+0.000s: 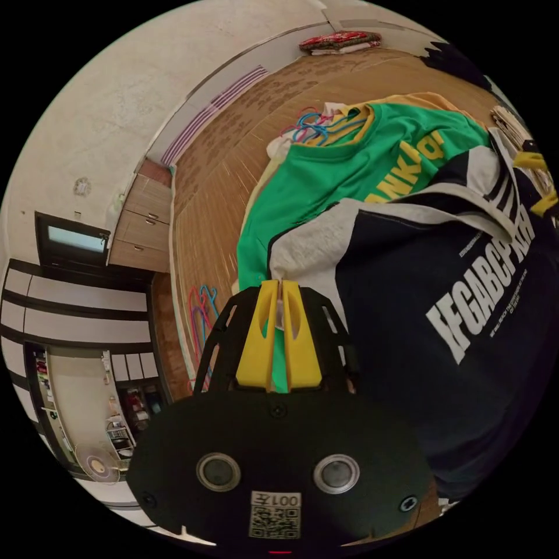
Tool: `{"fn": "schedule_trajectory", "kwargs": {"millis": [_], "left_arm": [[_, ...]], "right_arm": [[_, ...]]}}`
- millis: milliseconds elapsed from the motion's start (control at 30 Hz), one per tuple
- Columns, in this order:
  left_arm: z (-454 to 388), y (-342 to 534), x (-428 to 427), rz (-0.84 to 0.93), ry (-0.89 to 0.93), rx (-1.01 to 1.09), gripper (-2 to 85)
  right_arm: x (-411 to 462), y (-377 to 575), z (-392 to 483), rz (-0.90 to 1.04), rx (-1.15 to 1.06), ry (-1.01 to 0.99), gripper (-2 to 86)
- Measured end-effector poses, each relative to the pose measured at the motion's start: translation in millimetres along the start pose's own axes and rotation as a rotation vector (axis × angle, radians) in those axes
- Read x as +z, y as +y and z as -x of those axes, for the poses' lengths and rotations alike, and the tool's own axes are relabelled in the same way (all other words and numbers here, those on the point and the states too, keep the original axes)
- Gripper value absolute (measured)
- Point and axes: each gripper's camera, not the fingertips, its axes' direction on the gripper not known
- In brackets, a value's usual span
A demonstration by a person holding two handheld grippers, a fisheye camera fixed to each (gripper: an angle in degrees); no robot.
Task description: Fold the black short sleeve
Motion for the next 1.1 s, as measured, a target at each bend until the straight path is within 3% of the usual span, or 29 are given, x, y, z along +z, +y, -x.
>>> {"fn": "schedule_trajectory", "kwargs": {"millis": [133, 300, 400, 567, 767, 933, 1100], "left_arm": [[8.9, 7.0, 21.2, -0.015, 0.069, -0.022, -0.9], [12.4, 10.6, 34.4, -0.029, 0.065, -0.028, -0.9], [14.7, 12.6, 38.7, -0.046, 0.041, -0.034, -1.0], [28.9, 15.5, 37.0, -0.174, 0.03, -0.153, -1.0], [14.3, 5.3, 83.0, -0.002, 0.011, -0.118, -1.0], [25.9, 38.3, 93.0, 0.047, 0.009, -0.156, -1.0], [40.9, 114.2, 73.5, 0.058, 0.02, -0.129, -0.9]], "right_arm": [[36.4, -37.5, 34.2, 0.096, -0.133, 0.089, 10.3], [53.4, -60.8, 33.8, 0.141, -0.103, 0.253, 4.1], [35.8, -67.0, 18.3, 0.083, -0.022, 0.234, 2.8], [6.2, -85.7, -25.4, -0.045, 0.149, 0.386, 2.0], [65.3, -114.5, -76.6, 0.142, 0.304, 0.321, 2.0], [59.6, -81.7, -101.6, 0.186, 0.438, 0.389, 1.8], [-3.9, -3.0, -71.7, 0.102, 0.356, 0.364, 3.0]]}}
